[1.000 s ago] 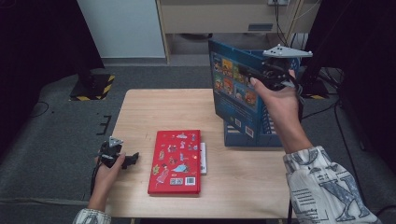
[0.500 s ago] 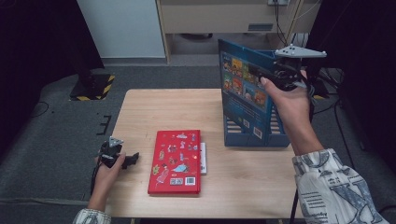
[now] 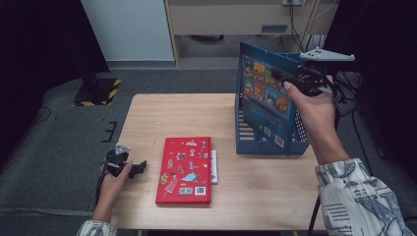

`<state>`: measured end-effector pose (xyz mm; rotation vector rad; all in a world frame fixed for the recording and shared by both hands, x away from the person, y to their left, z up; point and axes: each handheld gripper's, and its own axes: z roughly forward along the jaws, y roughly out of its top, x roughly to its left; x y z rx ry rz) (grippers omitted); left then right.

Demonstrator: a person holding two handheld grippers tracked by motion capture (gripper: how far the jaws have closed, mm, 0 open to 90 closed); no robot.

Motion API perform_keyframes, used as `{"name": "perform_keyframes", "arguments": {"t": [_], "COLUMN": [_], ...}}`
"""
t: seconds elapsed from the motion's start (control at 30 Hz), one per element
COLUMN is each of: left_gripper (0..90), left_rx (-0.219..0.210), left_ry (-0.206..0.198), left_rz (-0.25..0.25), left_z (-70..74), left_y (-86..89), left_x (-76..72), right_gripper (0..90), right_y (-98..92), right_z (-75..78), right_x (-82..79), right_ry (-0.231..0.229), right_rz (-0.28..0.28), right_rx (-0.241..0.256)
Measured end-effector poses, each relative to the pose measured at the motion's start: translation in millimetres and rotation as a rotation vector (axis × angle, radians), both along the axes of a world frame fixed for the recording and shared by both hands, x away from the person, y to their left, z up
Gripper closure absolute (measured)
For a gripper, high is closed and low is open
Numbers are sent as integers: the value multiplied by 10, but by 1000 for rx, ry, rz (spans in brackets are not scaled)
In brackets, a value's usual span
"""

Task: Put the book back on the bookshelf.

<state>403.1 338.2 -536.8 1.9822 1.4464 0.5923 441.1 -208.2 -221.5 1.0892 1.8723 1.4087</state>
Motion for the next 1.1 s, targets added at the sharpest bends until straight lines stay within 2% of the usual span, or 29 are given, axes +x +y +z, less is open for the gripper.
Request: {"name": "perform_keyframes", "arguments": {"t": [0.5, 0.83, 1.1], "left_gripper": [0, 0, 0], "left_rx": [-1, 0, 0], "left_ry": [0, 0, 1], "left_rz": [-6, -10, -12], "left_z": [0, 0, 1], "left_y": [-4, -8, -11], "left_x": [2, 4, 6], "right_gripper": [825, 824, 824], "right_y": [13, 76, 135], "right_z": [-94, -91, -115], "right_x": [229, 356, 474], "right_ry": [31, 36, 41], "right_rz": [-67, -116, -131], "right_rx": [-1, -12, -8]}}
